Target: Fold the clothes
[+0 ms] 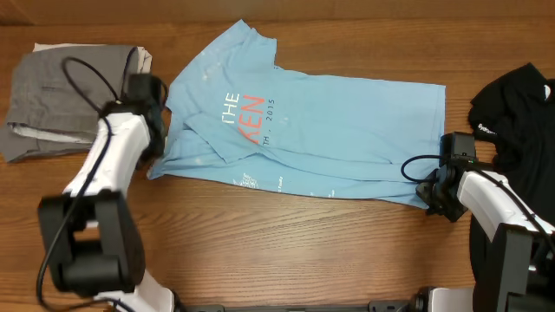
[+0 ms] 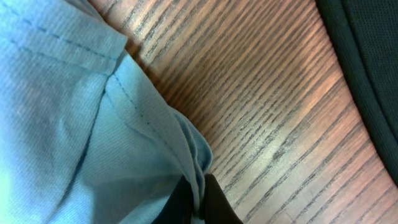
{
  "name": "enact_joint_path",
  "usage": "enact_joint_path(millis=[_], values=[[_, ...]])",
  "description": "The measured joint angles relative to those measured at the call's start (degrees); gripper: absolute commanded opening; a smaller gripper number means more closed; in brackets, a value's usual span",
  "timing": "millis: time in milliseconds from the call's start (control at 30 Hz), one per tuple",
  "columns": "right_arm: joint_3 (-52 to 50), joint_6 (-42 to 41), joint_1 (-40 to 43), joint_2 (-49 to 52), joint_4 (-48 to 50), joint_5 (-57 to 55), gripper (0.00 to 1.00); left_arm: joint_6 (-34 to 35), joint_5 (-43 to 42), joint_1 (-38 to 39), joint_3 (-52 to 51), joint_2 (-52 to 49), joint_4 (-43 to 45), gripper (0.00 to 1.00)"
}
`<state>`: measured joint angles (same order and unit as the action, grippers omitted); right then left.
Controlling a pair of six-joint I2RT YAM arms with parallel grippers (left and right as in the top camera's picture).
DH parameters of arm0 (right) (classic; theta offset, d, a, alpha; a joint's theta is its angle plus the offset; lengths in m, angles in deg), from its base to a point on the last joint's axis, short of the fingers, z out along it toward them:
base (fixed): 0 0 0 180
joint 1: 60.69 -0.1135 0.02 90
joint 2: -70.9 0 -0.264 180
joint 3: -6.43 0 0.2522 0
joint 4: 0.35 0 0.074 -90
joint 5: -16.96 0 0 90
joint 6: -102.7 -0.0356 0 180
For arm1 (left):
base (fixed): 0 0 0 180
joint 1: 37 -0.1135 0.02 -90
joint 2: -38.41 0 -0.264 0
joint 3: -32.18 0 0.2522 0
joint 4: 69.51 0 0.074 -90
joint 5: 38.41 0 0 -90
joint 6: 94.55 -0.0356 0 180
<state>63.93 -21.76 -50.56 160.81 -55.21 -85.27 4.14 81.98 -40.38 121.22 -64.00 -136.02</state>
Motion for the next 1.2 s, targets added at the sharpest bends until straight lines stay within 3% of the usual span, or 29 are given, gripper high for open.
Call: enact_joint_path(millis=[100,233,500,1033,1200], values=[[0.0,0.0,0.0,0.0,0.0,0.0,0.04,3.3,-6.8,0.0,4.5,7.9,-7.9,0.04],[0.0,0.0,0.0,0.0,0.0,0.0,0.04,7.4,-16.7,0.0,3.5,12.9,-12.2,0.04],[0.0,0.0,0.0,0.0,0.0,0.2,0.04,9.2,-25.1,0.0,-14.3,8.8,0.1,0.04],[0.0,0.0,0.0,0.0,0.0,0.4,0.04,9.3,-13.0,-0.1,-16.1,-1.4,14.7,0.04],[0.0,0.0,0.0,0.0,-0.1,0.4,0.04,6.1,-10.8,-0.3,-16.1,-1.5,22.3,0.04]])
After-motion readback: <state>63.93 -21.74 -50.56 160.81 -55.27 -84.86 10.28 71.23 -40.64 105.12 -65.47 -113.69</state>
